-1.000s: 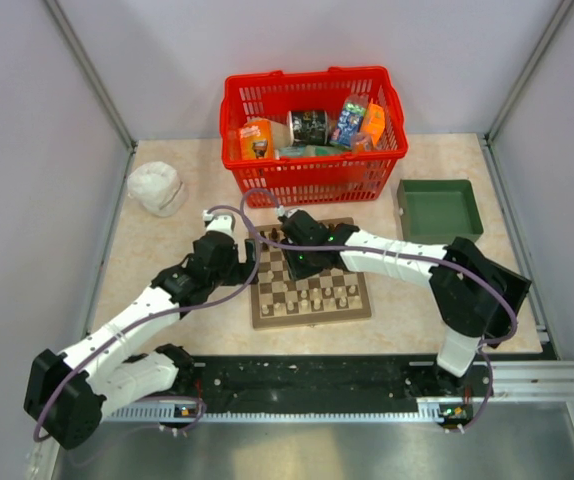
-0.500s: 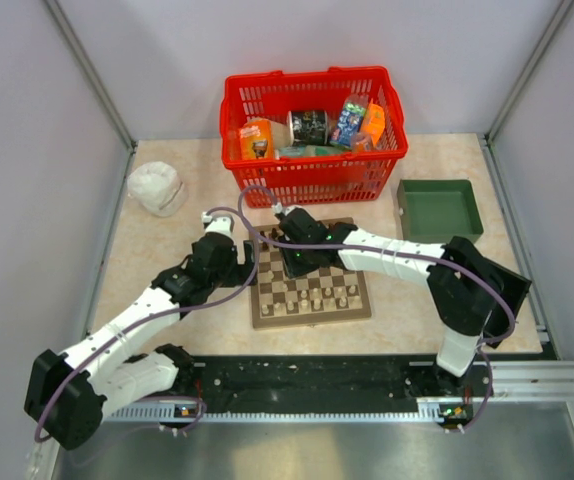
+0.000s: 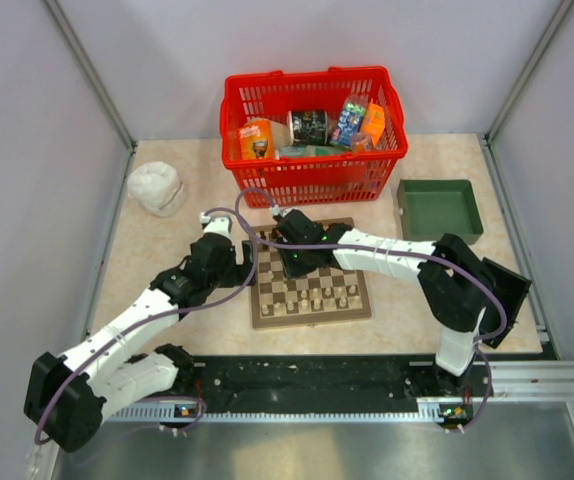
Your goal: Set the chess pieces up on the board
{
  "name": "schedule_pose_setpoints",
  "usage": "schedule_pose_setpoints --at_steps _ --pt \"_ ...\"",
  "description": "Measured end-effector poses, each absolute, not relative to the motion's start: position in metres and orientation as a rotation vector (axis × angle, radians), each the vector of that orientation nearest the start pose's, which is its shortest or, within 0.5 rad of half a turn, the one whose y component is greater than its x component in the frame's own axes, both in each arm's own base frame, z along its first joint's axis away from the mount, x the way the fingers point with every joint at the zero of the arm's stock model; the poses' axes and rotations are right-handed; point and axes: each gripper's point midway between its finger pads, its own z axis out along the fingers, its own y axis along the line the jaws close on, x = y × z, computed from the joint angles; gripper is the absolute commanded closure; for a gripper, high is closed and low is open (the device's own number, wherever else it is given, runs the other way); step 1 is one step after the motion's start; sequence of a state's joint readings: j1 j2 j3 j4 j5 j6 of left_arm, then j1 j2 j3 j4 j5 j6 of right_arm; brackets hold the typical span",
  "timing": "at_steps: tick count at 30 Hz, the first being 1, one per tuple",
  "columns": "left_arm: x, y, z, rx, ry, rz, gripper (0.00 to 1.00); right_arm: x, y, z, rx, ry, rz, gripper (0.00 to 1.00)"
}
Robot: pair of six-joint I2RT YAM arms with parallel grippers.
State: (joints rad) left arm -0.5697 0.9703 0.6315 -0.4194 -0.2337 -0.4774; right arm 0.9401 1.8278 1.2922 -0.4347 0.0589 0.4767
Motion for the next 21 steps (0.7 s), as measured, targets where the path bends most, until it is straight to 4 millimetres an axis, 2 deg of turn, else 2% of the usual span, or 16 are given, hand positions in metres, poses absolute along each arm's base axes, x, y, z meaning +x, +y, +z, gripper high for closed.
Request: schedule_pose_setpoints --at_steps 21 --pt "0.2454 -0.1291 0.1083 -0.017 2.316 -0.262 0.01 0.2506 0.3606 0.0615 -0.584 2.560 0.466 0.74"
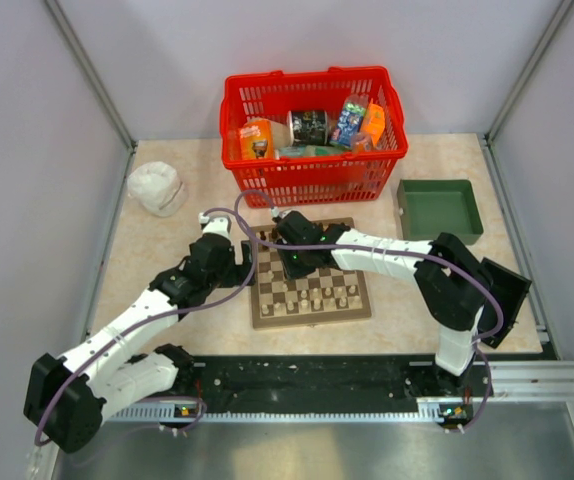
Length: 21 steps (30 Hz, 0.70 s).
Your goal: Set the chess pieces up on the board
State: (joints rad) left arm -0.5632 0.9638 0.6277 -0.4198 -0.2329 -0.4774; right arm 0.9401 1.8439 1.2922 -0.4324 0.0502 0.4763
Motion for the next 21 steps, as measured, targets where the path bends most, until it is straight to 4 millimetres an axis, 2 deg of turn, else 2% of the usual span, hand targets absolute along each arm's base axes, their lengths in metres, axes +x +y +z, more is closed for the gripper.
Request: schedule_pose_setpoints --at_steps 21 --pt "0.2452 -0.1294 0.1081 -0.016 2.318 -0.266 0.01 0.2508 0.3610 0.0617 -0.584 2.558 0.468 0.81"
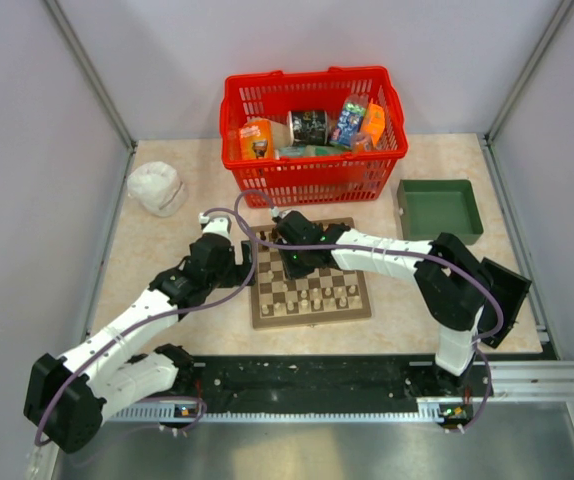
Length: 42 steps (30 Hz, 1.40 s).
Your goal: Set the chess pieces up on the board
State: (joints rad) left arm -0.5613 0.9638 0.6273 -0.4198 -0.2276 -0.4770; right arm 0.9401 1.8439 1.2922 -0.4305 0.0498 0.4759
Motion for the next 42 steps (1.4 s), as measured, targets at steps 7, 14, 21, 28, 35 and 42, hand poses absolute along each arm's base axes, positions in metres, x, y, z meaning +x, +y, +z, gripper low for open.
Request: schedule_pose_setpoints --at_steps 7,14,21,28,35,42 --pt "0.245 -0.129 0.108 -0.018 2.318 -0.268 0.01 0.249 0.359 0.065 -0.584 2.554 0.472 0.81" --pt "0.245 -0.130 0.108 -0.017 2.319 -0.270 0.01 0.242 0.353 0.083 -0.571 2.529 0.511 0.81" --pt "0.245 -0.131 0.108 -0.013 2.322 -0.280 0.01 0.232 0.347 0.081 -0.579 2.550 0.528 0.81" --pt "0.245 -0.131 0.108 -0.013 2.322 -0.279 0.01 0.219 0.351 0.078 -0.622 2.559 0.538 0.81" --pt "0.245 -0.131 0.108 -0.014 2.322 -0.279 0.01 0.208 0.358 0.078 -0.655 2.557 0.555 0.81" --pt "0.245 -0.131 0.108 -0.014 2.322 -0.279 0.01 0.204 0.358 0.076 -0.655 2.566 0.556 0.81"
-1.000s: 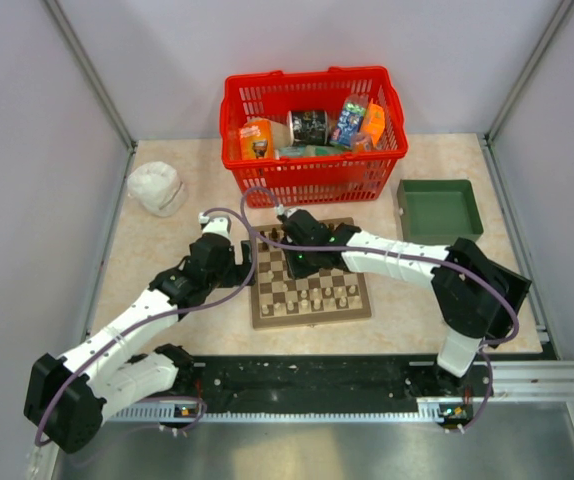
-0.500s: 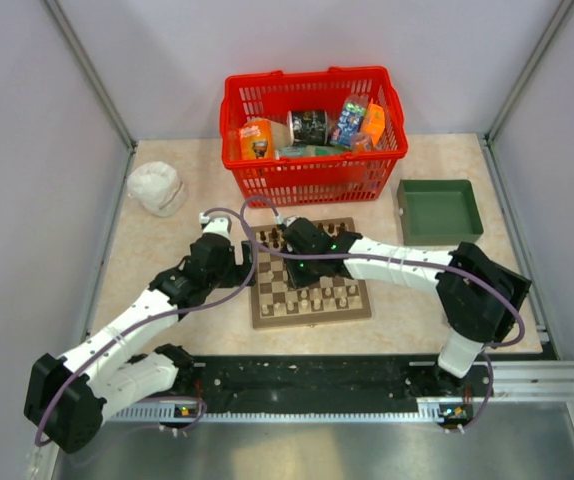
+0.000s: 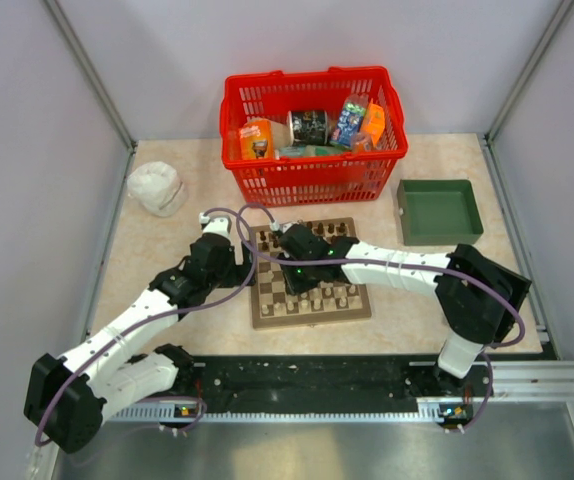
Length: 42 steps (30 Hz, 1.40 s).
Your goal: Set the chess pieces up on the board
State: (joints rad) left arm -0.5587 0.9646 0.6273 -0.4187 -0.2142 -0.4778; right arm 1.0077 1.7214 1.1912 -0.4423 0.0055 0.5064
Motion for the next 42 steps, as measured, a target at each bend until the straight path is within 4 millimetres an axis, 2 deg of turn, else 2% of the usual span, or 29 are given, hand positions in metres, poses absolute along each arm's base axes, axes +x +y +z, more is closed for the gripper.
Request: schedule_pose_setpoints --at_steps 8,42 --pt "0.2446 -0.1310 0.1079 -0.014 2.322 -0.280 0.01 0.1996 0.3530 0.0708 -0.658 2.591 0.535 0.81" --pt "0.2446 -0.1310 0.1079 -0.014 2.322 -0.280 0.01 0.1928 0.3556 0.0661 -0.684 2.612 0.553 0.78"
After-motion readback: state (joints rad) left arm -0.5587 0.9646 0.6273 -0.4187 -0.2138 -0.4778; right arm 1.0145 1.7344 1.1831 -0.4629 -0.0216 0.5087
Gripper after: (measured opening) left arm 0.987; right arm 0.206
